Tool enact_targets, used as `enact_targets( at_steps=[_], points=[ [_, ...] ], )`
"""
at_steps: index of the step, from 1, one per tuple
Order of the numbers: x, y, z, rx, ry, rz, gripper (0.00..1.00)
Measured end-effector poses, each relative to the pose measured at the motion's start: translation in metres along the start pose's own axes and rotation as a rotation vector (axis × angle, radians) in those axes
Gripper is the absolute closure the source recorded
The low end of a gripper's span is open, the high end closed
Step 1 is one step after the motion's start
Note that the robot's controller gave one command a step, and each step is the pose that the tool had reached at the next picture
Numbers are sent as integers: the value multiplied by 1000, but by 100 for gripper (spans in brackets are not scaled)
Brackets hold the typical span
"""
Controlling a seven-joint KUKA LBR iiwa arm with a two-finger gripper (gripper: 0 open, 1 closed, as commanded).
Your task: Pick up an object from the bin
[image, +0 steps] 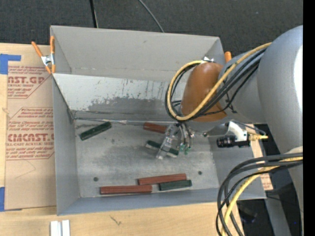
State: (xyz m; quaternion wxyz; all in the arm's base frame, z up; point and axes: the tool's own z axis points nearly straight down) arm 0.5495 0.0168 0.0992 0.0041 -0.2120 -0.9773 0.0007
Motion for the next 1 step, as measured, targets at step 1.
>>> enact_targets(
  at_steps=[1],
  points=[
    [-1, 1, -19, -2, -5, 0, 100]
  ],
)
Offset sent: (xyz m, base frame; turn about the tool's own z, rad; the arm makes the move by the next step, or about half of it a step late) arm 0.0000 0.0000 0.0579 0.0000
